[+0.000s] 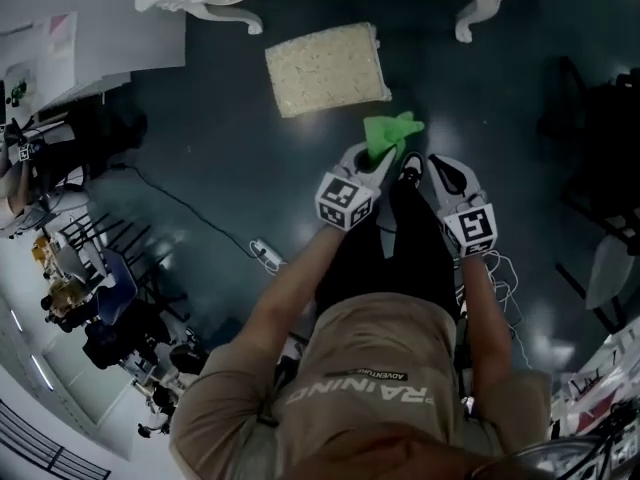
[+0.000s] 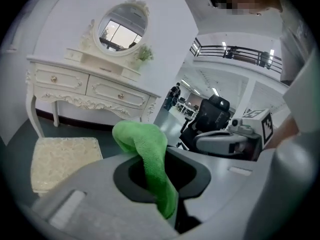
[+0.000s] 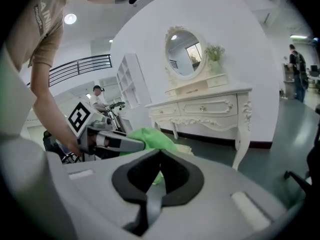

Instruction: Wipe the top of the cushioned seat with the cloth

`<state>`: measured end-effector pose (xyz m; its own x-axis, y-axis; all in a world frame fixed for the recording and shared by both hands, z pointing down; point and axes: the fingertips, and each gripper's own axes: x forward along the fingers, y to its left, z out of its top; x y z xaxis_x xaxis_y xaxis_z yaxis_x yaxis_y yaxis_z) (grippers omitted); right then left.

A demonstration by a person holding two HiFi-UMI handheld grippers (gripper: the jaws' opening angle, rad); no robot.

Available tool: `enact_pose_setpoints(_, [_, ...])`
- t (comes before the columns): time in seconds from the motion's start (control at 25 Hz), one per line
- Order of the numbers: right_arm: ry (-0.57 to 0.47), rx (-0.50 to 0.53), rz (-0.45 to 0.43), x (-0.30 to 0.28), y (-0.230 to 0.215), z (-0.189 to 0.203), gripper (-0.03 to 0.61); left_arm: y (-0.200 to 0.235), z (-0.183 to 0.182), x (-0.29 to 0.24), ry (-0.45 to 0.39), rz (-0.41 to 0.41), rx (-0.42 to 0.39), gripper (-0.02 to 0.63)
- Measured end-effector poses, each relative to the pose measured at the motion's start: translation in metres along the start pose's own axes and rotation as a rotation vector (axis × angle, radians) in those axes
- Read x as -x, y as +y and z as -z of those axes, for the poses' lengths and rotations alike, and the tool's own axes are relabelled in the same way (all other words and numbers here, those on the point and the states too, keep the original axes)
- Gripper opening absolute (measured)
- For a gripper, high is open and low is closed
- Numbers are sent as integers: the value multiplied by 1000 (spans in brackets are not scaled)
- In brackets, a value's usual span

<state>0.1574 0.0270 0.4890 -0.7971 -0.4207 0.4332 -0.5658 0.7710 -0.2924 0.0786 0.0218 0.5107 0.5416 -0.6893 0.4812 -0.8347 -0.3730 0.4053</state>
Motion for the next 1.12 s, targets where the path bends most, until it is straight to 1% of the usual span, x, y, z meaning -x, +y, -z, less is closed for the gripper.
enact_pose_setpoints(0.2, [-23,48,-31,7,53,-49,2,-21,-28,80,-35,-32,-41,46])
enact_pose_setpoints(0.32, [-46,90,-40,7,89,-69,2,-21,-42,129,-89,-63,-44,46])
enact_pose_setpoints(0.44, [-68,120,-34,15,135,-83,2,-20,-51,187,-152,-106,-52,46])
enact_pose_setpoints(0.6, [-94,143,-19,35,199,-109,2,-20,-59,267,-226,-121,0,46])
enact_pose_setpoints(0.68, [-110,155,-12,44,228,-122,2,-20,-60,302,-252,-133,1,46])
enact_pose_setpoints(0.84, [-129,217,17,63,271,-142,2,-25,-62,363,-303,-168,-30,46])
enact_pose_setpoints(0.96, [-160,249,42,80,303,-163,2,-28,-66,408,-316,-215,-64,46])
enact_pose_setpoints(1.04, [-184,243,50,93,321,-179,2,-29,-74,432,-313,-267,-110,46])
enact_pose_setpoints(1.12, [-211,213,51,108,333,-196,2,-30,-89,447,-312,-323,-161,46])
